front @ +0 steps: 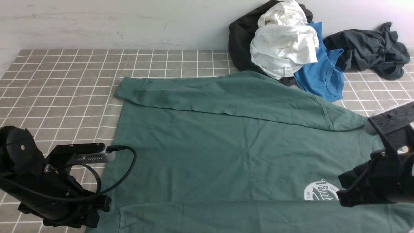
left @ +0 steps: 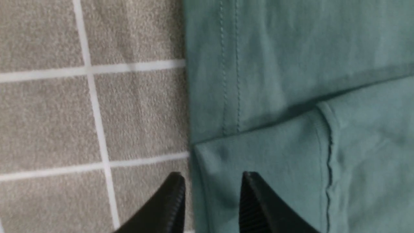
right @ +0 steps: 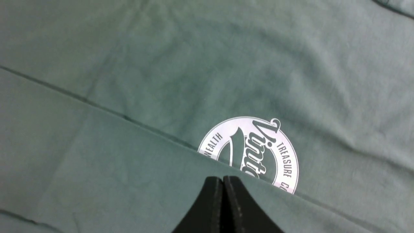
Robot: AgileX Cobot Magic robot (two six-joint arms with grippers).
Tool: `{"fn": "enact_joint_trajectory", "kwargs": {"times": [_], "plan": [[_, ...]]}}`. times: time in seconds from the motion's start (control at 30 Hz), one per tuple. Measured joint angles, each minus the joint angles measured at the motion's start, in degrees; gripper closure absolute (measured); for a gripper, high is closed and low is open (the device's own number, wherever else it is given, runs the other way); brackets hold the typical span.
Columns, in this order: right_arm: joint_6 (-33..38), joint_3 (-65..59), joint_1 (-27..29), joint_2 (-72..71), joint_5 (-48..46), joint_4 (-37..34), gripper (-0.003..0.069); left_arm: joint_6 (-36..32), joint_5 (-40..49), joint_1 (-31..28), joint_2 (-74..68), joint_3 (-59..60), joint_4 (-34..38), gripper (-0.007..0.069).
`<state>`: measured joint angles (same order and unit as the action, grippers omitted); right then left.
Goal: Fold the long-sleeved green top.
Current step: Use the left arm to clamp the cuff closest to it
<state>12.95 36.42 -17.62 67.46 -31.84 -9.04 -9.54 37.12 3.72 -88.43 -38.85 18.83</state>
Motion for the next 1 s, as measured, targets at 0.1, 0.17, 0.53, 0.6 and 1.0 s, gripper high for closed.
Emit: {"fn": "enact_joint_trajectory", "kwargs": {"times": [0.1, 0.17, 0.53, 0.6, 1.0], "plan": [[0.0, 0.0, 0.0, 0.0, 0.09, -0.06, 0.0669, 0.0, -0.12, 0.0, -1.0, -0.07, 0.24, 0.0412], [0.0, 0.0, 0.0, 0.0, 0.18, -0.23, 0.0669, -0.02, -0.14, 0.0, -2.37, -0.14, 1.61, 0.0409], [0.0, 0.0, 0.0, 0.0, 0.18, -0.23, 0.0669, -8.69, 0.24, 0.0, -3.43, -0.52, 8.14, 0.0539], [0.0, 0.0, 0.0, 0.0, 0.18, -0.23, 0.0669, -9.45, 0.24, 0.0, -3.25, -0.52, 8.49, 0.0571], [0.24, 0.01, 0.0, 0.0, 0.71, -0.23, 0.0669, -6.67, 1.25, 0.0, -0.99, -0.52, 7.89, 0.0545]]}}
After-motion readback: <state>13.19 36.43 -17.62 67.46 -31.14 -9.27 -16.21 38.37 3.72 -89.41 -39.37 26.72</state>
